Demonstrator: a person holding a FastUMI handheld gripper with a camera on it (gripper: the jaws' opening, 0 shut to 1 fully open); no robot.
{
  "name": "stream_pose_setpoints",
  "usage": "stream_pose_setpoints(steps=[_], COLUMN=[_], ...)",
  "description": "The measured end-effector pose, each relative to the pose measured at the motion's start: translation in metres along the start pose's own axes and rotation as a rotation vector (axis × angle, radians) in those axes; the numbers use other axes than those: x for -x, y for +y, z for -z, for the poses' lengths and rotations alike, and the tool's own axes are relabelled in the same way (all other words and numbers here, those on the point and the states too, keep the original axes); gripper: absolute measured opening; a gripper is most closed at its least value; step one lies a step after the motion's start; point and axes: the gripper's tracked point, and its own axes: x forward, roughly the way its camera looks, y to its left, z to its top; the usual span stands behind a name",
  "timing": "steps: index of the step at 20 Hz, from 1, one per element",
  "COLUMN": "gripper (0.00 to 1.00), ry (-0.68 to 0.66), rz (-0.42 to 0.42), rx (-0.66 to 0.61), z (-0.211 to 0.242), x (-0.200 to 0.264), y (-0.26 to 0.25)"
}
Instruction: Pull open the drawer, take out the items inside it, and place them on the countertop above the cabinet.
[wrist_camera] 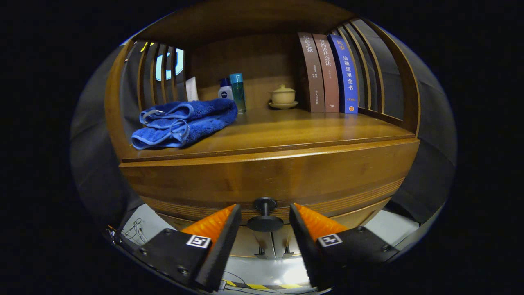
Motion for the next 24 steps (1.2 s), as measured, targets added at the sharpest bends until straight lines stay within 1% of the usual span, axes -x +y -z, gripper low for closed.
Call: stream_pose_setpoints(steps=[2, 3, 4, 5, 8, 11, 16, 24], gripper=[0.51, 0.51, 0.45, 0.45, 0.36, 0.36, 0.36, 0.36], ry=[0.002, 0.004, 0.01, 0.01, 0.022, 0.031, 0.043, 0.076], rz=[0.009, 0.011, 0.016, 0.017, 0.019, 0.024, 0.024, 0.027], rx=[0.003, 0.01, 0.021, 0.025, 0.03, 0.033, 0.027, 0.022], z=[0.001, 0.0, 0.001, 0.001, 0.002, 0.003, 0.014, 0.041], x=[0.0, 0.0, -0.001, -0.002, 0.0, 0.003, 0.025, 0.083], y=[-0.001, -0.001, -0.002, -0.002, -0.002, -0.002, -0.002, -0.001])
